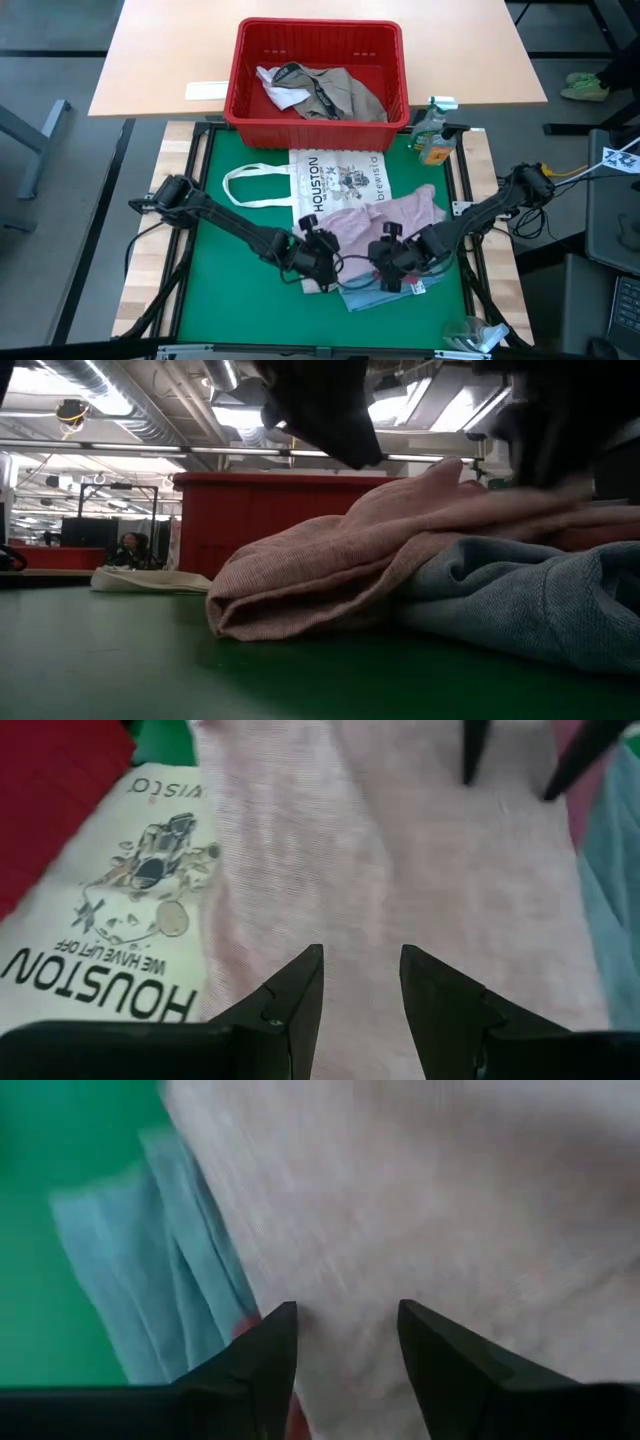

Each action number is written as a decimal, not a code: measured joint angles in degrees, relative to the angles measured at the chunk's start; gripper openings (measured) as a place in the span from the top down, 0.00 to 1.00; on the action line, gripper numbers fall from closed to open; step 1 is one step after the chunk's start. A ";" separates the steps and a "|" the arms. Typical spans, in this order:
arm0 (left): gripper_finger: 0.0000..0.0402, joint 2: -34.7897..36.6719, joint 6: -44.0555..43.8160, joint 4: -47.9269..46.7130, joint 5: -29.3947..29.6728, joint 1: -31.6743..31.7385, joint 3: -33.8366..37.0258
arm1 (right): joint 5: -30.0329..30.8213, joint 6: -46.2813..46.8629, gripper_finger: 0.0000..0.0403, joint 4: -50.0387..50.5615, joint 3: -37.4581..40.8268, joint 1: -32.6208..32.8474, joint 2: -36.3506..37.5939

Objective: Fold Laundry from Bin
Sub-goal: Fold the pink shirt from the red laundry basket

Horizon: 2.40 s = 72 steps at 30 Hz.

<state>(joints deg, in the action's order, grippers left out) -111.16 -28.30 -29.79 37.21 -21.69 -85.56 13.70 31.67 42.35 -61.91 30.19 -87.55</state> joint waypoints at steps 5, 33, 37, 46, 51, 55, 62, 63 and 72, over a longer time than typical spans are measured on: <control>0.68 -0.11 -0.02 -0.15 -0.46 2.57 0.00 | -8.19 6.20 0.57 1.20 4.35 -0.21 0.00; 0.68 8.77 -20.70 -18.37 -19.47 8.13 2.25 | -7.73 8.36 0.57 10.07 -6.98 3.41 0.02; 0.68 8.77 -30.47 -22.50 -22.34 3.77 2.71 | -6.93 8.36 0.57 10.03 -7.54 5.16 0.02; 0.68 8.33 -51.51 -16.01 -19.19 -4.47 12.40 | -4.51 8.33 0.57 10.11 -7.54 7.90 0.02; 0.68 8.33 -53.84 -6.15 -18.06 -5.70 18.50 | -4.07 8.34 0.57 10.05 -7.54 7.68 0.02; 0.68 8.33 -54.14 -2.87 -18.11 -5.41 21.31 | -4.08 8.34 0.57 9.99 -7.54 7.68 0.02; 0.61 8.24 -50.70 -2.21 -20.83 -3.76 21.86 | -4.08 8.34 0.57 9.69 -7.54 7.68 0.02; 0.59 8.24 -50.65 -2.17 -21.35 -3.46 21.86 | -4.08 8.34 0.57 9.64 -7.54 7.68 0.02; 0.46 8.11 -50.81 -0.30 -20.30 -2.14 21.86 | -4.08 8.34 0.57 9.59 -7.54 7.68 0.02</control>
<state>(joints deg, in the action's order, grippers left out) -103.04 -79.11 -30.09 16.92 -23.83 -63.70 9.63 40.01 51.94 -69.45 37.87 -87.53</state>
